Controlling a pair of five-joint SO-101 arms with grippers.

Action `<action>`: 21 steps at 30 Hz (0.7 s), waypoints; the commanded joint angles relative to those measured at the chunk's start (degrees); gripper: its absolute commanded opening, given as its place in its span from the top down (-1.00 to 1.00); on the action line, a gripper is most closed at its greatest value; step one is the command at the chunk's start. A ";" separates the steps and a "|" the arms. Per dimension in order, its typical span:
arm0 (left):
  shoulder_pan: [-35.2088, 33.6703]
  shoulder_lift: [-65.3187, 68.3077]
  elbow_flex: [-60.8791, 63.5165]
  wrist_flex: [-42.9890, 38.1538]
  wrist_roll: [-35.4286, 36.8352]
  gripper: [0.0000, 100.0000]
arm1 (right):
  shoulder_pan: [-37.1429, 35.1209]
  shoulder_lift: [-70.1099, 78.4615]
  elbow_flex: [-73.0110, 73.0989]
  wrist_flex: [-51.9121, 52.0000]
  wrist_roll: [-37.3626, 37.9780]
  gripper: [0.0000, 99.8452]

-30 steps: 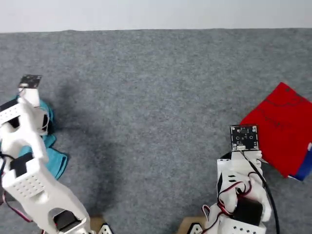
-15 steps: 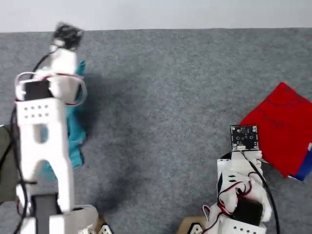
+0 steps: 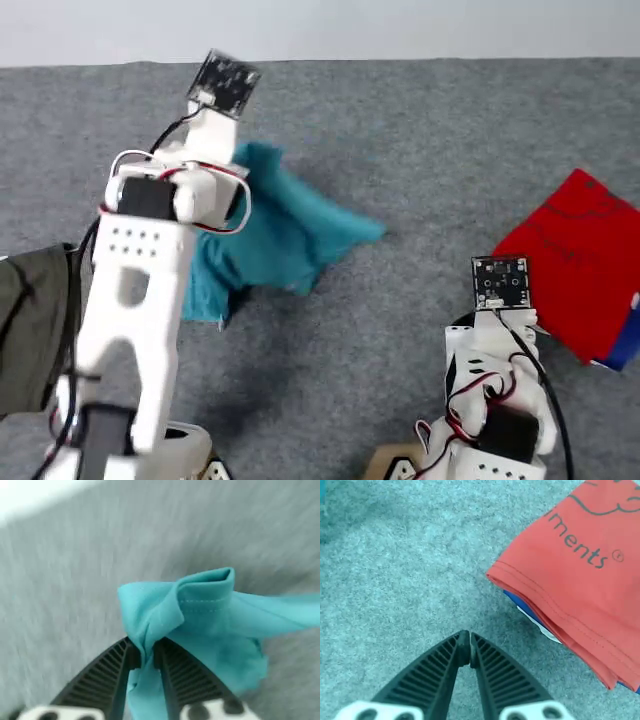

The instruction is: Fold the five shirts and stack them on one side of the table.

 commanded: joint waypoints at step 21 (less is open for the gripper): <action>-9.85 26.29 -42.77 25.49 -7.56 0.40 | 0.48 -0.40 -0.79 -1.19 0.35 0.98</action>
